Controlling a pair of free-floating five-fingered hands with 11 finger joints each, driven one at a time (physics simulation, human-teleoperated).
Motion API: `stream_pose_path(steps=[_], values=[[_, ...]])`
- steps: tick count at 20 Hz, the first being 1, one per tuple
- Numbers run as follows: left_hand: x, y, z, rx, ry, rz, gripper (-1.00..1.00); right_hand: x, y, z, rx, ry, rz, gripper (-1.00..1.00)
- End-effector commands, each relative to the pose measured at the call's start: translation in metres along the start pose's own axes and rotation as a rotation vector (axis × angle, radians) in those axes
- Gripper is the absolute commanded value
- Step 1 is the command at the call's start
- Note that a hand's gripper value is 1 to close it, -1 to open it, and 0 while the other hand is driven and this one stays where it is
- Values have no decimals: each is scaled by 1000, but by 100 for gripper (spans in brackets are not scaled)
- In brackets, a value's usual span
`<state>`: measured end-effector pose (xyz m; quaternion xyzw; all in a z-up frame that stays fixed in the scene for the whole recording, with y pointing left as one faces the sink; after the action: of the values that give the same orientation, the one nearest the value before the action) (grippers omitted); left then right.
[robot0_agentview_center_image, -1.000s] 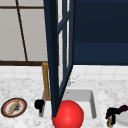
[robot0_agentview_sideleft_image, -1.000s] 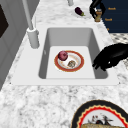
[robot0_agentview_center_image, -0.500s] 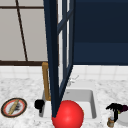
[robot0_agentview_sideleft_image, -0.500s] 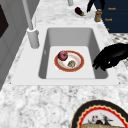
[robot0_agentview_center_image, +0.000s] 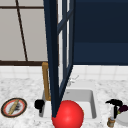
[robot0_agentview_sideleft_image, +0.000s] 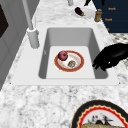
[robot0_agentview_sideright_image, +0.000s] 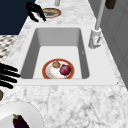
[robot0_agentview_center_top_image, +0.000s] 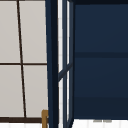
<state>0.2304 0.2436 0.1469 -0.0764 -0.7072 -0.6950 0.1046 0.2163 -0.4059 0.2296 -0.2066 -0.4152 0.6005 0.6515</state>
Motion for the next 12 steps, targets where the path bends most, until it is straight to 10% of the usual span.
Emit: stream_pose_path(steps=[1, 7, 12], values=[[0, 0, 0, 0, 0, 0, 0, 13, -11, -22, -6, 6, -5, -100], [0, 0, 0, 0, 0, 0, 0, 35, -21, -44, 24, 62, -31, -100], [0, 0, 0, 0, 0, 0, 0, 61, -27, -71, 21, 56, 55, -100]])
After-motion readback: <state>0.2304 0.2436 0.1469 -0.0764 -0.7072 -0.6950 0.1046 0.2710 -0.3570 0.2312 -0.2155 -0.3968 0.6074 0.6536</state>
